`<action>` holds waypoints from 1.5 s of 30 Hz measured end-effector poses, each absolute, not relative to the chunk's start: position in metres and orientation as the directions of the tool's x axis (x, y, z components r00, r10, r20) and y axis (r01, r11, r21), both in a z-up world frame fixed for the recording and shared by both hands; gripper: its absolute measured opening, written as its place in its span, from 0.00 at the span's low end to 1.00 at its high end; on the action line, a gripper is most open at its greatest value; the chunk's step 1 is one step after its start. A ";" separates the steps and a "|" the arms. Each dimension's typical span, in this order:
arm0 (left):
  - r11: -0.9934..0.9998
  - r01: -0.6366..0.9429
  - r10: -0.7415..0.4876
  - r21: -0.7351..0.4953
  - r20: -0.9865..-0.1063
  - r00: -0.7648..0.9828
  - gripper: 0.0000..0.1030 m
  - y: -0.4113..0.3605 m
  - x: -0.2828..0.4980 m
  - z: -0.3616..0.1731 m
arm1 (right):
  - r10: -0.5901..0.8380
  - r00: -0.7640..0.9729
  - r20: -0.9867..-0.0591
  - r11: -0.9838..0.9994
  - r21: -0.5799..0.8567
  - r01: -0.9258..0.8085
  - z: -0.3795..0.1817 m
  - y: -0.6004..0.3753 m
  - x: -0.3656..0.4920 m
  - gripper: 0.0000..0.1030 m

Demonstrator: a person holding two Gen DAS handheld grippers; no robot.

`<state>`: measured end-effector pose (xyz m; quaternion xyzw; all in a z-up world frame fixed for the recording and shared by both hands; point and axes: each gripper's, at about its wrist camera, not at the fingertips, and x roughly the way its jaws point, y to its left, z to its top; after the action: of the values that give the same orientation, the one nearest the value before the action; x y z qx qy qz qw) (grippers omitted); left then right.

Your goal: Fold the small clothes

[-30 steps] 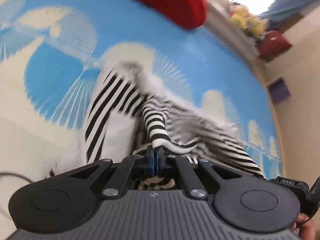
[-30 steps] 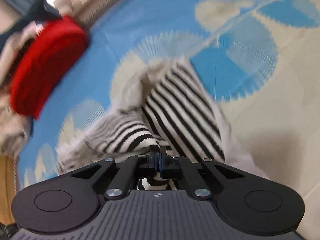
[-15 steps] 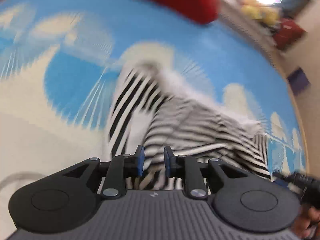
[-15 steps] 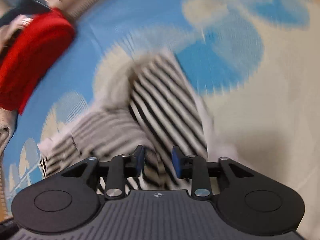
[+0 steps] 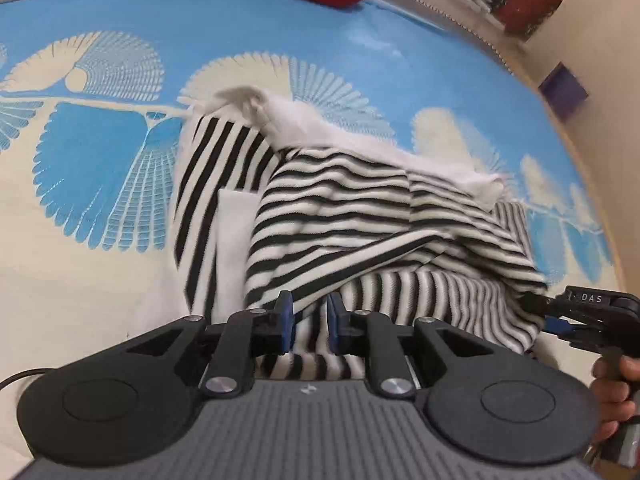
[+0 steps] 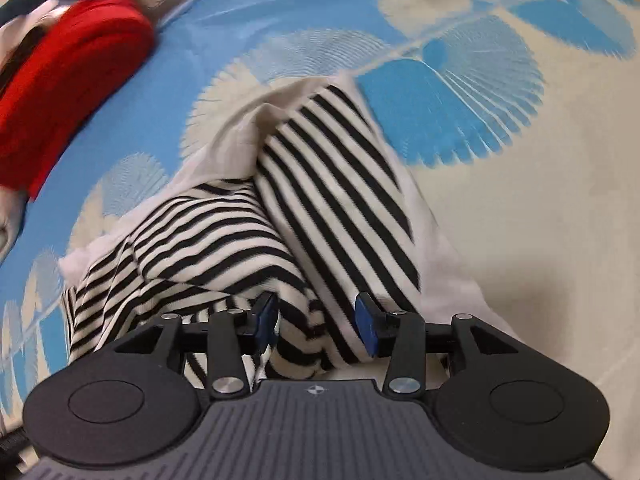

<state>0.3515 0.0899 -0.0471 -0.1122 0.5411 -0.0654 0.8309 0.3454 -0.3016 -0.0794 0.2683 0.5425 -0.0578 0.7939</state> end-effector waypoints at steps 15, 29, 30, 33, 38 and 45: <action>0.972 0.101 -0.230 -0.211 -0.774 0.590 0.30 0.123 0.171 0.080 | 0.193 0.737 -0.648 0.914 0.391 0.104 0.068 -0.330 0.170 0.55; 0.963 -0.064 -0.208 -0.262 -0.872 0.443 0.64 0.146 0.089 -0.032 | 0.083 0.550 -0.831 0.912 0.285 0.293 -0.062 -0.355 0.068 0.56; 0.962 -0.066 -0.216 -0.266 -0.885 0.412 0.64 0.143 0.091 -0.039 | 0.089 0.532 -0.842 0.905 0.291 0.309 -0.067 -0.360 0.067 0.56; 0.974 -0.098 -0.155 -0.206 -0.911 0.382 0.64 0.138 0.096 -0.055 | 0.120 0.467 -0.876 0.883 0.309 0.354 -0.087 -0.361 0.073 0.56; 0.952 -0.230 -0.113 -0.201 -0.932 0.344 0.57 0.149 0.097 -0.075 | 0.086 0.402 -0.912 0.906 0.239 0.349 -0.103 -0.352 0.071 0.57; 0.964 -0.160 -0.149 -0.212 -0.930 0.335 0.25 0.140 0.093 -0.080 | 0.108 0.377 -0.920 0.924 0.232 0.302 -0.111 -0.341 0.069 0.57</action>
<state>0.0927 0.1400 -0.0804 -0.1337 0.5767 0.0033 0.8059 0.0693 -0.3407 -0.1113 0.1849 0.5549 -0.0600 0.8088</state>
